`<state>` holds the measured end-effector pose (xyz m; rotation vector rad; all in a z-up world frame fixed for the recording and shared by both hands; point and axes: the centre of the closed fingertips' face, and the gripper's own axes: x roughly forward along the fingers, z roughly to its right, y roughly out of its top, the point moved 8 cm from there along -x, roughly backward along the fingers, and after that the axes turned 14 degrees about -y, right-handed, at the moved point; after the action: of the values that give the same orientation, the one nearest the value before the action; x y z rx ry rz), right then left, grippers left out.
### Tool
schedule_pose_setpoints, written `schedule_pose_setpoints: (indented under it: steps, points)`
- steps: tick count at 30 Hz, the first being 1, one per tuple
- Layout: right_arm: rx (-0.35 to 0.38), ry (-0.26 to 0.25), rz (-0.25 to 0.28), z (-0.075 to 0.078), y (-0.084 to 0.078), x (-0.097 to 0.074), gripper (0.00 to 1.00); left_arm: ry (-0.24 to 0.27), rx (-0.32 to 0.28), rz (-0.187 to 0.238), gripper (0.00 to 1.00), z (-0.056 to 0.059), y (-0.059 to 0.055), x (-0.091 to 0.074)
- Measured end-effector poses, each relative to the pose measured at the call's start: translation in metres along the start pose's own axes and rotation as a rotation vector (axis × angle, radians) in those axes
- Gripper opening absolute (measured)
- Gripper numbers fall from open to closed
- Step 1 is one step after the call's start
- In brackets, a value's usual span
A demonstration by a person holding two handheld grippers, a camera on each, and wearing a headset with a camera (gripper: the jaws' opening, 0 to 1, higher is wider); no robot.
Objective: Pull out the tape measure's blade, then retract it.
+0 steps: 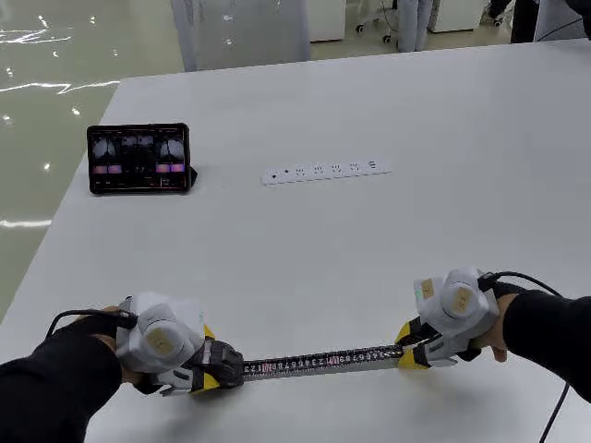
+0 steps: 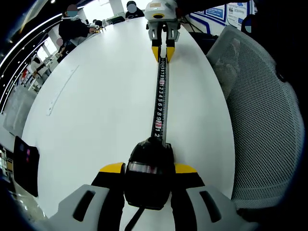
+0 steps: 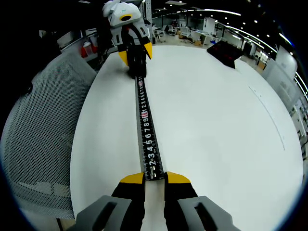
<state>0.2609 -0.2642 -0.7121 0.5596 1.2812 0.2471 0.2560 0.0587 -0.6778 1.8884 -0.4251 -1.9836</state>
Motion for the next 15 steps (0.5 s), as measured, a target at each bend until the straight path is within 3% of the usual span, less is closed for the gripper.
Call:
schedule_pose_setpoints:
  steps: [15]
  points:
    - [-0.080,0.005,-0.043,-0.0012,0.0033,-0.0003,0.12,-0.007,-0.004,0.019,0.32,-0.0004,0.0003,-0.0022]
